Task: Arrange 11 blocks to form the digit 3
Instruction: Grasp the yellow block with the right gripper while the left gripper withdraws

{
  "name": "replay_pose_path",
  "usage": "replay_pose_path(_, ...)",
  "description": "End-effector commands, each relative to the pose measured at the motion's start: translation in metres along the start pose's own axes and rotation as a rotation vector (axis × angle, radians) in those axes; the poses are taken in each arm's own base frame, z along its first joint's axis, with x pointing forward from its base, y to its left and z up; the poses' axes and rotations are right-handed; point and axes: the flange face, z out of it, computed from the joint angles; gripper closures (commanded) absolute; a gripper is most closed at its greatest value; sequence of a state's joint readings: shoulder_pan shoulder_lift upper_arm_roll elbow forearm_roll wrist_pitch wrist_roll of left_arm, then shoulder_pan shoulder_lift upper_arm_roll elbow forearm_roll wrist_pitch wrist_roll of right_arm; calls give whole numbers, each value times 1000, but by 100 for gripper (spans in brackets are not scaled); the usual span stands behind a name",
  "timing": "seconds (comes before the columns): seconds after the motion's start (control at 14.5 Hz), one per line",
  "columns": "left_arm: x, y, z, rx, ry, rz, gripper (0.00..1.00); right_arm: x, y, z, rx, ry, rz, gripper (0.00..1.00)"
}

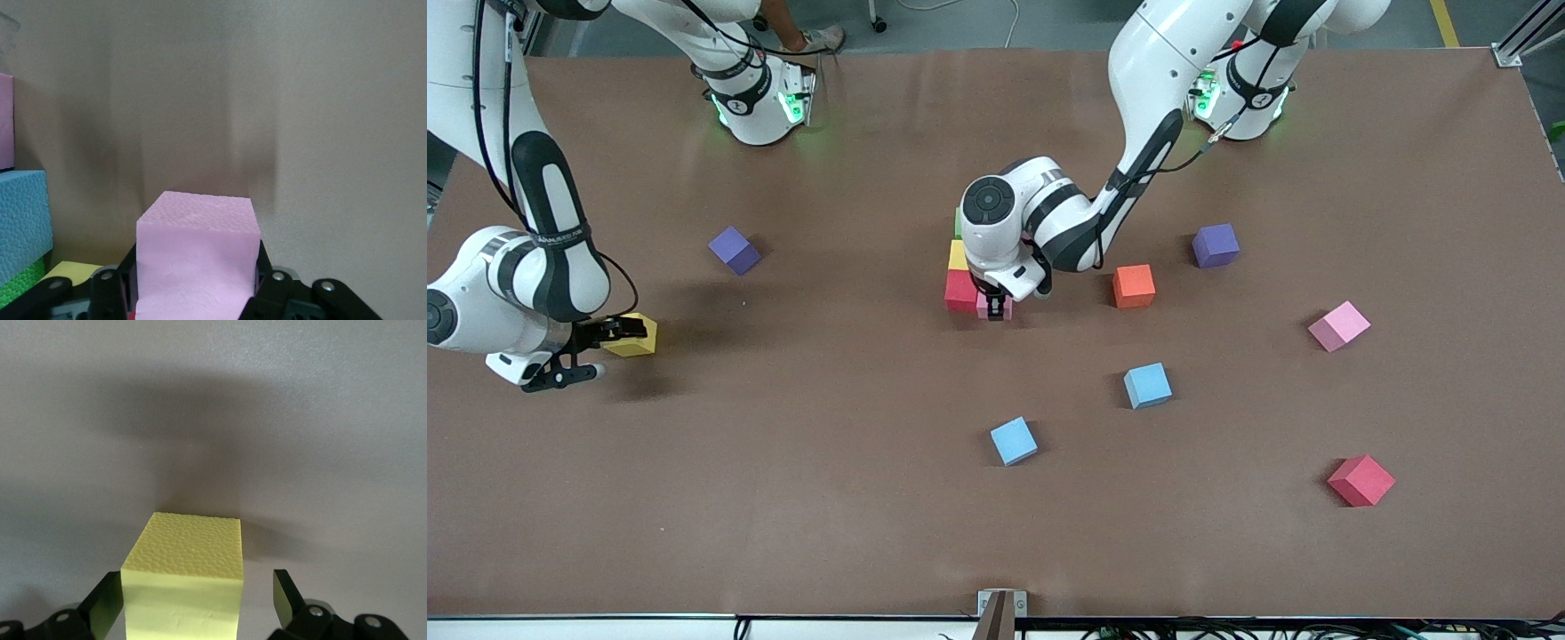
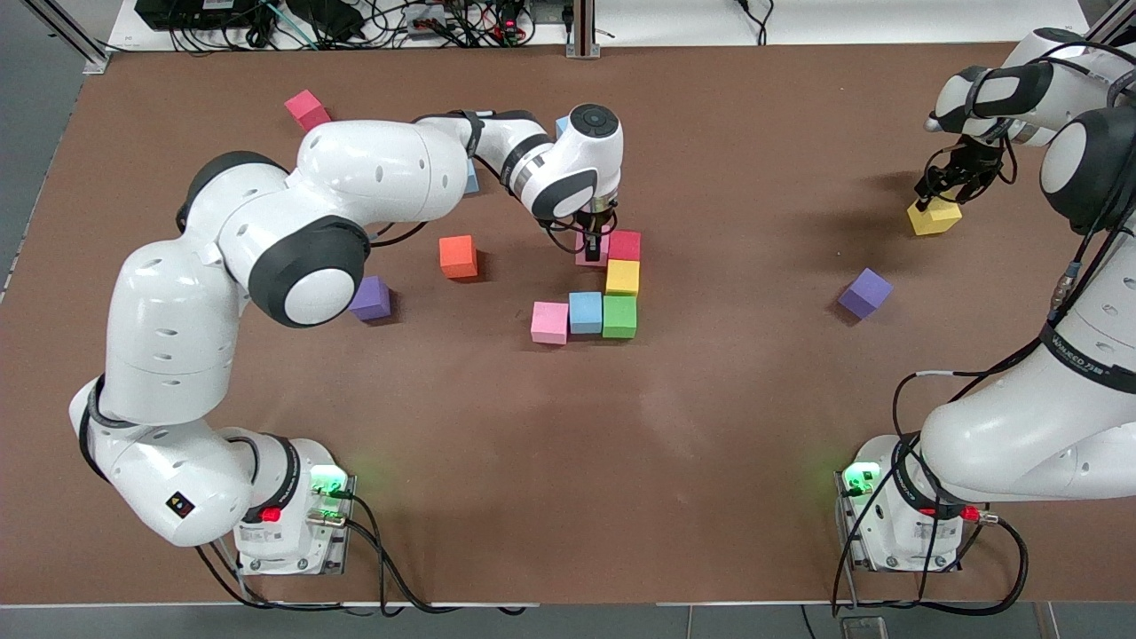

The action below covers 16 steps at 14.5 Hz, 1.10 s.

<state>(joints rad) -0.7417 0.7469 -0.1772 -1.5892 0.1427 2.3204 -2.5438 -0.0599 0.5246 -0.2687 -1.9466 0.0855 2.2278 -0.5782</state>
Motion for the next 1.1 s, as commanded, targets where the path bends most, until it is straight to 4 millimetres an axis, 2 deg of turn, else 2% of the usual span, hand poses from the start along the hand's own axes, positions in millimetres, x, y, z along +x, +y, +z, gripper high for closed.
replay_pose_path(0.0, 0, -12, -3, -16, 6, 4, 74, -2, -3, 1, 10, 13, 1, 42)
replay_pose_path(0.07, 1, -13, -2, -15, 7, 4, 74, -1, -5, 3, 11, 12, 1, 53)
replay_pose_path(0.28, 1, -17, 2, -11, 14, 10, 72, 3, -7, 2, 5, 24, -5, 61)
replay_pose_path(0.41, 2, -18, 3, -9, 17, 18, 52, 8, -12, -4, 9, 28, 9, 61)
replay_pose_path(0.48, 3, -18, 4, -7, 20, 25, 30, 13, -13, -10, 6, 37, 27, 61)
replay_pose_path(0.55, 4, -17, 4, -5, 23, 26, 0, 25, -26, -18, 6, 48, 1, 61)
replay_pose_path(0.69, 7, -14, -1, -2, 32, 27, 0, 49, -55, -42, 12, 69, -56, 61)
replay_pose_path(0.83, 11, -11, -18, -2, 41, 46, 0, 75, -91, -69, 81, 118, -69, 62)
replay_pose_path(0.97, 14, -14, -33, -11, 39, 73, 0, 103, -141, -96, 81, 172, -84, 62)
replay_pose_path(1.04, 17, -15, -40, -15, 37, 94, 0, 115, -172, -101, 69, 179, -100, 62)
